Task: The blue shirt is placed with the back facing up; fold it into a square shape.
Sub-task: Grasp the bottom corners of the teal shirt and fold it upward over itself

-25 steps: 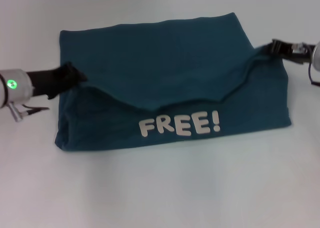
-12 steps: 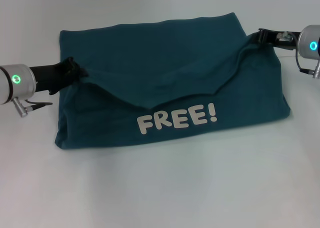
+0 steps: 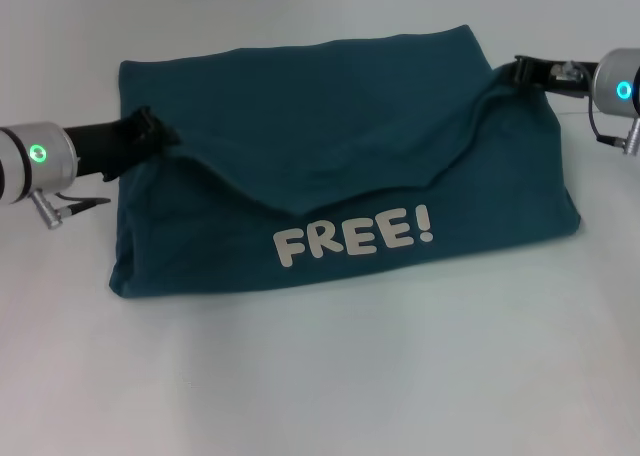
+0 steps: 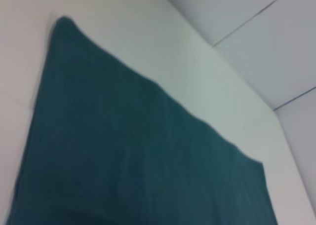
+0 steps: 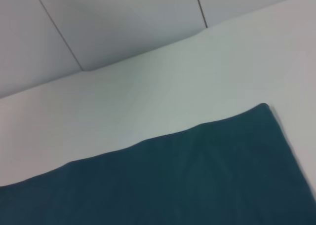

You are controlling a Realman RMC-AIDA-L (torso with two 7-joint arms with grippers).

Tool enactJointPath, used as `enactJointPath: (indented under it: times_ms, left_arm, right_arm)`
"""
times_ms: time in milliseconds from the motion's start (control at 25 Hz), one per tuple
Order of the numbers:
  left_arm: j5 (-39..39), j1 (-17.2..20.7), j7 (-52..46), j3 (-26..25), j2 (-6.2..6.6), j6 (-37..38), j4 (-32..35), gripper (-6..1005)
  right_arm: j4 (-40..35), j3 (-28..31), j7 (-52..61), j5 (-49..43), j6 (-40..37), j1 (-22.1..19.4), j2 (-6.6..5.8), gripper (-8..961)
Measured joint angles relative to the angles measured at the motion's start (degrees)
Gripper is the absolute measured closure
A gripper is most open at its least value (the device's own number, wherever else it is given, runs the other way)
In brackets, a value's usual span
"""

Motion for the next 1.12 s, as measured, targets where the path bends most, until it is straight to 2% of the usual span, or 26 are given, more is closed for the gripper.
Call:
enactJointPath:
  times_ms: [120,520,840,1000,1120]
  left_arm:
    - [-0.19,0.53,-0.32,-0.11,-0.64,-0.1,2.3,980]
    - [-0.51,-0.11,0.18,0.46,-0.42,-0.95,0.84,979]
    - [-0.79,-0.12,1.08,0.28,-0.59,-3.04,-0.66,959]
    - [-0.79,-0.04,1.81,0.41,-1.26,-4.45,-0.89,828]
    - [-0.79,0.05,1.82,0.31,-1.36,-4.79,-0.91,741]
  right_arm:
    - [-1.94,0.13,0.33,0.13,-1.58,0.03,0.11,890]
    - [-0.83,0.07,-0.06,0.09,-0.05,0.11,0.24,889]
    - [-0.53,-2.11,-0.21,-1.11,0.29,-0.01,-0.23,888]
    - [-0.01,-1.93,1.21,-3.97,0.67,0.77,-0.77,887]
    - [0.94,-1.75,3.47,-5.73,0.67,1.2,-1.74,787]
